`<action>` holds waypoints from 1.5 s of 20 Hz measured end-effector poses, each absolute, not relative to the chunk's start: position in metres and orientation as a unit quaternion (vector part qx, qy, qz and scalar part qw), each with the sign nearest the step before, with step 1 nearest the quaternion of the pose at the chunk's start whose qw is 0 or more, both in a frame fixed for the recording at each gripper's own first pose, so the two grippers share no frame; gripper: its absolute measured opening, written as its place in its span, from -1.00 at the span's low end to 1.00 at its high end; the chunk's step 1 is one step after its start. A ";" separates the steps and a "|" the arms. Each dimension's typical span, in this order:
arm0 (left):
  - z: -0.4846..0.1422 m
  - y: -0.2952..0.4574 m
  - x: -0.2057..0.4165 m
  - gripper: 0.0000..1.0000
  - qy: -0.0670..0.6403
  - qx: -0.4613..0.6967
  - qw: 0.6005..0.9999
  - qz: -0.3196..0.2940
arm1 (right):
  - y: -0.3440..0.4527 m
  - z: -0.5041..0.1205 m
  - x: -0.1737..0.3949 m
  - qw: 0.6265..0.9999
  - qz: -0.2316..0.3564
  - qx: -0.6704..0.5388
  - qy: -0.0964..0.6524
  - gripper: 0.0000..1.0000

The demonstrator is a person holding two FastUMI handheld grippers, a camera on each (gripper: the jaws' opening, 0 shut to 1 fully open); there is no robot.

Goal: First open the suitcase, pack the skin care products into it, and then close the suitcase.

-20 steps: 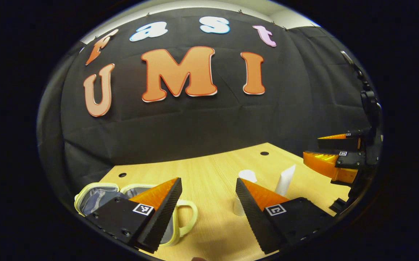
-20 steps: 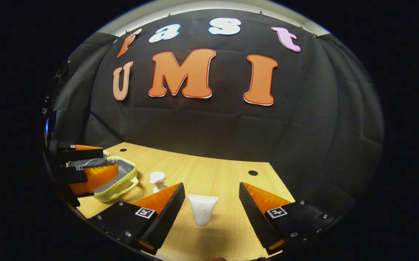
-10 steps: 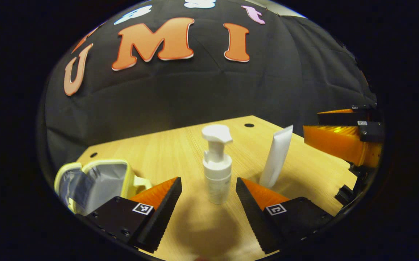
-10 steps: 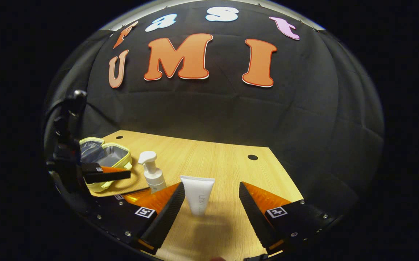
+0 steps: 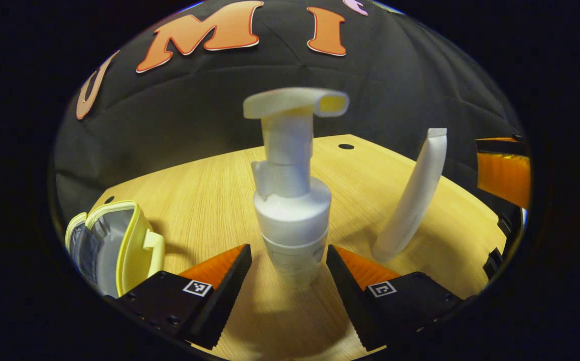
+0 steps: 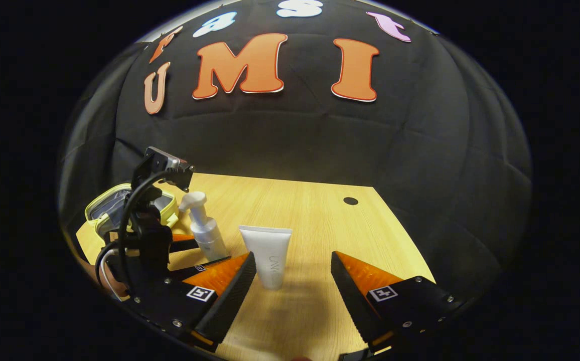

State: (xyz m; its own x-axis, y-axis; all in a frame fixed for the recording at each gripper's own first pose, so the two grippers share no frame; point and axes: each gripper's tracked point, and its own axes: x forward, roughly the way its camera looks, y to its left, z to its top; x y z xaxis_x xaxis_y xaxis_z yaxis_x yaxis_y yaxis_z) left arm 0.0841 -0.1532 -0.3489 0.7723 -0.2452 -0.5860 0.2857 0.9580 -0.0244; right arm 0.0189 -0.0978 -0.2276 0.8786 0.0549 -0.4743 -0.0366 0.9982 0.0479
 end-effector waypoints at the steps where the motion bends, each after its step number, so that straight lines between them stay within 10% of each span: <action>1: -0.352 -0.153 0.085 0.94 0.310 0.032 0.939 -0.145 | -0.097 -0.232 0.020 0.968 0.023 0.019 0.249 0.92; 3: -0.356 -0.158 0.088 0.94 0.313 0.032 0.936 -0.155 | -0.093 -0.246 0.017 0.963 0.028 0.018 0.266 0.92; 6: -0.355 -0.161 0.091 0.29 0.318 0.032 0.934 -0.160 | -0.081 -0.265 0.015 0.958 0.041 0.019 0.283 0.92; 19: -0.282 -0.122 0.073 0.25 0.311 0.031 0.939 -0.144 | -0.058 -0.323 0.044 0.944 0.077 0.014 0.320 0.89; 30: -0.232 -0.051 0.044 0.23 0.298 0.028 0.952 -0.068 | -0.039 -0.333 0.042 0.935 0.095 0.053 0.337 0.09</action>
State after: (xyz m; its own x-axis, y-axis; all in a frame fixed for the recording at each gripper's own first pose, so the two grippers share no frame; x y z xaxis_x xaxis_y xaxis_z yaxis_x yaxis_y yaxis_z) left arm 0.0441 -0.0512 -0.2319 0.8126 -0.1133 -0.5717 0.1464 0.9892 0.0120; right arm 0.0424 -0.0389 -0.3328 0.7542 0.2130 -0.6211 -0.1420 0.9765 0.1624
